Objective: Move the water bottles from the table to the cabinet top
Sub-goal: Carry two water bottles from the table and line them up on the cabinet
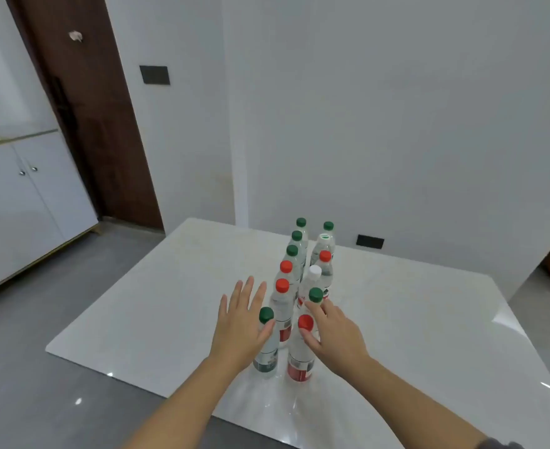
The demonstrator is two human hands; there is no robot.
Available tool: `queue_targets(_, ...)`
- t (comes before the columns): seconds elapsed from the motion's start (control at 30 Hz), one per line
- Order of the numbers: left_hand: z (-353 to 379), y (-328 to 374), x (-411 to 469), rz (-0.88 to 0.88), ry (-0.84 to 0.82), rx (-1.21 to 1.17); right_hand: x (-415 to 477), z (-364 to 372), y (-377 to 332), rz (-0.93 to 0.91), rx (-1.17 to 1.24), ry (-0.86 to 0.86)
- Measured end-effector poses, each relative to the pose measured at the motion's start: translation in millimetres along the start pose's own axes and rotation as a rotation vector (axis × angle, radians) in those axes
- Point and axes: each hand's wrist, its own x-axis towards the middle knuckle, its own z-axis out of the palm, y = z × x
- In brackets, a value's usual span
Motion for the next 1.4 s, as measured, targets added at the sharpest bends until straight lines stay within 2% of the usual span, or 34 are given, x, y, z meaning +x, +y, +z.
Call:
queue_targets(0.17,13.8,-1.5,-0.5,0.001,-0.071,-0.044,-0.8,8.4,-2.9,0.046,0.02,-0.119)
queue_targets(0.37,21.0,0.9,0.8,-0.038,-0.142,-0.257,7.5,16.8,-3.6,0.125,0.035,-0.128)
queue_targets(0.57,27.8,3.0,7.1,-0.128,-0.142,-0.428,11.4,25.0,-7.3,0.195,0.261,-0.174)
queue_targets(0.73,32.6,-5.4,-3.2,-0.124,-0.078,-0.459,8.5,26.9,-1.4,0.173,0.29,-0.191)
queue_targets(0.97,37.1,-11.8,-19.5,-0.093,-0.118,-0.502,-2.1,26.1,0.3,0.119,0.309,-0.198)
queue_targets(1.07,41.3,-11.7,-23.9,-0.108,-0.103,-0.564,-4.9,28.1,4.2,0.146,0.454,-0.179)
queue_targets(1.2,53.4,-19.5,-33.9,-0.158,-0.092,-0.733,-14.8,42.1,10.8,0.245,0.734,-0.259)
queue_targets(1.4,86.1,-19.7,-49.4,-0.284,-0.164,-0.905,-29.5,77.4,23.2,0.32,0.87,-0.294)
